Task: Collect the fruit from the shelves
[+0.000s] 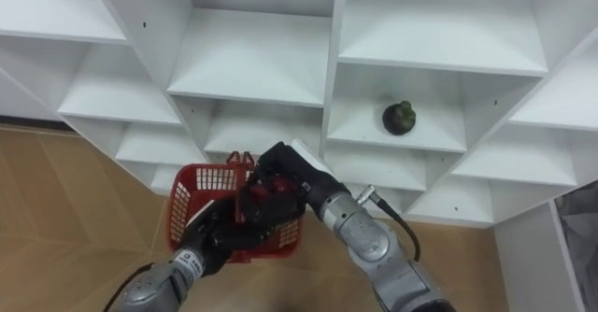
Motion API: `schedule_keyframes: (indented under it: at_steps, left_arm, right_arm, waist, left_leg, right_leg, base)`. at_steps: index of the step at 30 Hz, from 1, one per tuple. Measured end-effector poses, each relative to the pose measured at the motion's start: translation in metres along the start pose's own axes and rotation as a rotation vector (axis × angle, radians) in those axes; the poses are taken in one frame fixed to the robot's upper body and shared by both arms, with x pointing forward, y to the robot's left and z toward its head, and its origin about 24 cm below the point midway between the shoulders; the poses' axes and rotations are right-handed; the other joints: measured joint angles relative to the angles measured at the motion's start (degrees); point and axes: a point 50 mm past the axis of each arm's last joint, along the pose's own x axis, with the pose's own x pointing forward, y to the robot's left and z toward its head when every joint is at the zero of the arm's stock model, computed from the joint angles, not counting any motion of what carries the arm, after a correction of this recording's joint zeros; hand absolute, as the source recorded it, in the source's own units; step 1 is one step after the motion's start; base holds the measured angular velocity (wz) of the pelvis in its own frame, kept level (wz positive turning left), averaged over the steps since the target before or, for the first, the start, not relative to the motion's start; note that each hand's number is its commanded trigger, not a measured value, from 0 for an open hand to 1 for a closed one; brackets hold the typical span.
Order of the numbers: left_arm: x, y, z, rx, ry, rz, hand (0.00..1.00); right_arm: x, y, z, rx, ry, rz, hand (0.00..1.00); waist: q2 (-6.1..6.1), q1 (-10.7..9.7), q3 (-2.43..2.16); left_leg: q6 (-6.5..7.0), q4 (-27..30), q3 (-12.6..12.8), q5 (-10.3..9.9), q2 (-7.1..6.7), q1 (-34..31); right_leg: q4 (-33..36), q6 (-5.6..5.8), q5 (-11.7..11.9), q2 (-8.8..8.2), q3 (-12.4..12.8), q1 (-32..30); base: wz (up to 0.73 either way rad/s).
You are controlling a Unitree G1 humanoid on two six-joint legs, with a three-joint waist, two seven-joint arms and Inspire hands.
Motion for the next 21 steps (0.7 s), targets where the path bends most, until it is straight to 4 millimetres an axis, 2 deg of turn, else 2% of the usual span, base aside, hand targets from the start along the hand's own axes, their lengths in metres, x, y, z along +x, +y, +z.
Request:
schedule_keyframes:
  at_steps: [21]
  left_arm:
    - [-0.0056, 0.0054, -0.0044, 0.027, 0.025, -0.025, 1.0]
  right_arm:
    - [0.0, 0.0018, 0.0001, 0.002, -0.001, 0.038, 1.0]
  waist:
    - [-0.32, -1.3, 0.01]
  left_leg:
    - [0.0, 0.3, 0.3, 0.0, 0.04, 0.0]
  right_leg:
    - [0.7, -0.01, -0.1, -0.03, 0.4, -0.4]
  base:
    - [0.0]
